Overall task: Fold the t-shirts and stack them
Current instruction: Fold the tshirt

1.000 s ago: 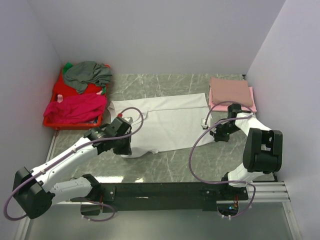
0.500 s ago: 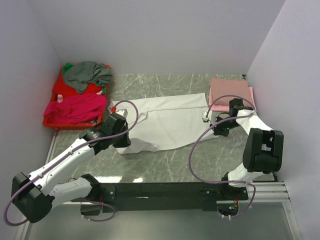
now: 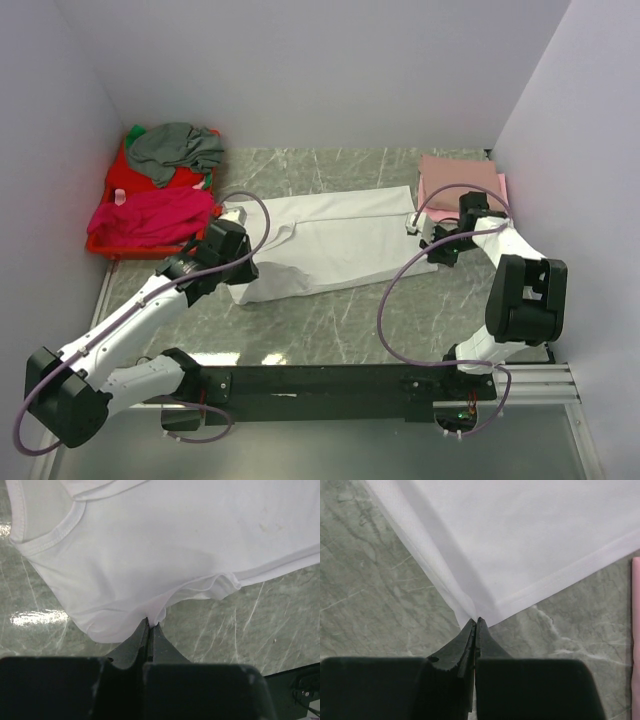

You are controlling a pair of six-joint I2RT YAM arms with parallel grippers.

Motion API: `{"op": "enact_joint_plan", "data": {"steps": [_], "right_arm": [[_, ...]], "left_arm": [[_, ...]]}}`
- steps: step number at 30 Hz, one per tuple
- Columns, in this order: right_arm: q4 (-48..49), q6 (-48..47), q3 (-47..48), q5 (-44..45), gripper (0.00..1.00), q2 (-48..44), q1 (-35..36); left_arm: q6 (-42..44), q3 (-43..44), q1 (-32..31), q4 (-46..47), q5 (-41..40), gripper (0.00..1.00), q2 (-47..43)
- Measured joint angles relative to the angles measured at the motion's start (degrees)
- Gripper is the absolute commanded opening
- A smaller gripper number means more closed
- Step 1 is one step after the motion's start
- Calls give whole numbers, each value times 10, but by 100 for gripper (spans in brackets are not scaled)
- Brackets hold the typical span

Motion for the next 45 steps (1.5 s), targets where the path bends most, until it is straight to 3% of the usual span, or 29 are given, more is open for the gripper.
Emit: {"op": "enact_joint_plan", "data": {"steps": [23,45], "right_arm": [[64,75,22,4,0,37,0],[99,133,69,19,0,89,0]], "left_arm": [[111,2,5,135,-110,1,91],[288,89,5,228,-167,1,235]]}}
